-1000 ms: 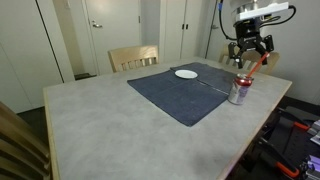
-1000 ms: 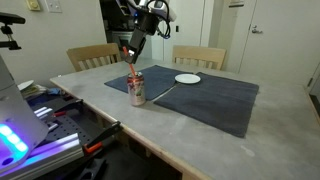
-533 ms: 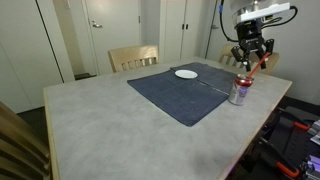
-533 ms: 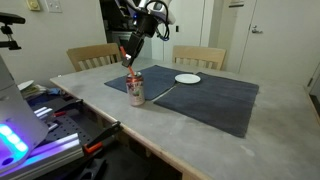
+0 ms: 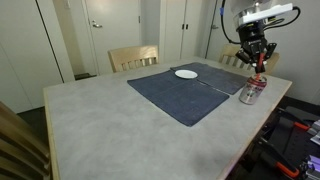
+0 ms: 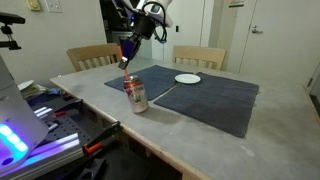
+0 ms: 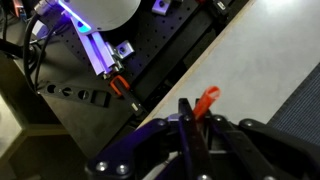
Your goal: Remove the straw from the can
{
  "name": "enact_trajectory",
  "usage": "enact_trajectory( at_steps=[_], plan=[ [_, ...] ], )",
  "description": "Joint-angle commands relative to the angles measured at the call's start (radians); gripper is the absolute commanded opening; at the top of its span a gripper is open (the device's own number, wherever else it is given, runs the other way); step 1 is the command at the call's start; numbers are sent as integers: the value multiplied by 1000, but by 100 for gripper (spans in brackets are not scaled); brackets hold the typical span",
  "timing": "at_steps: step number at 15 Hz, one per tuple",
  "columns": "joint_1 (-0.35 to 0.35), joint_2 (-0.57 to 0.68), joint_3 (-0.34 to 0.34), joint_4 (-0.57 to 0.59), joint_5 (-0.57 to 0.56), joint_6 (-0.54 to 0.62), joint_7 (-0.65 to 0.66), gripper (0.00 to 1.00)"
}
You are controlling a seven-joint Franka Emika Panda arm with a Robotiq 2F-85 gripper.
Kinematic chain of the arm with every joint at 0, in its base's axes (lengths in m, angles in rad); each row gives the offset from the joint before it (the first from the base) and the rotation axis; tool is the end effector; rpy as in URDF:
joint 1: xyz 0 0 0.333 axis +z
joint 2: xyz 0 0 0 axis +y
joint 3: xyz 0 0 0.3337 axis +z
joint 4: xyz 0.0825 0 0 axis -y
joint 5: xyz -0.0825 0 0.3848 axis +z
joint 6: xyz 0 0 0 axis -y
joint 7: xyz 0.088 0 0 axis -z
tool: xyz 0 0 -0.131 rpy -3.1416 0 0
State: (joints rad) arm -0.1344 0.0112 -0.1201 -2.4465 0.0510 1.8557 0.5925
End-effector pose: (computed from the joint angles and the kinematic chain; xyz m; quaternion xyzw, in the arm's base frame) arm 0.3804 -0.0937 0.2619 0.8645 -0.4054 -0.2956 0.0295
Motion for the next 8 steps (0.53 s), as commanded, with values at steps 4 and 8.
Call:
enact_trajectory(
  at_steps=[4, 8],
  plan=[
    [-1, -3, -8, -2, 31, -8, -24, 2],
    [-5, -4, -12, 19, 35, -12, -34, 2]
  ],
)
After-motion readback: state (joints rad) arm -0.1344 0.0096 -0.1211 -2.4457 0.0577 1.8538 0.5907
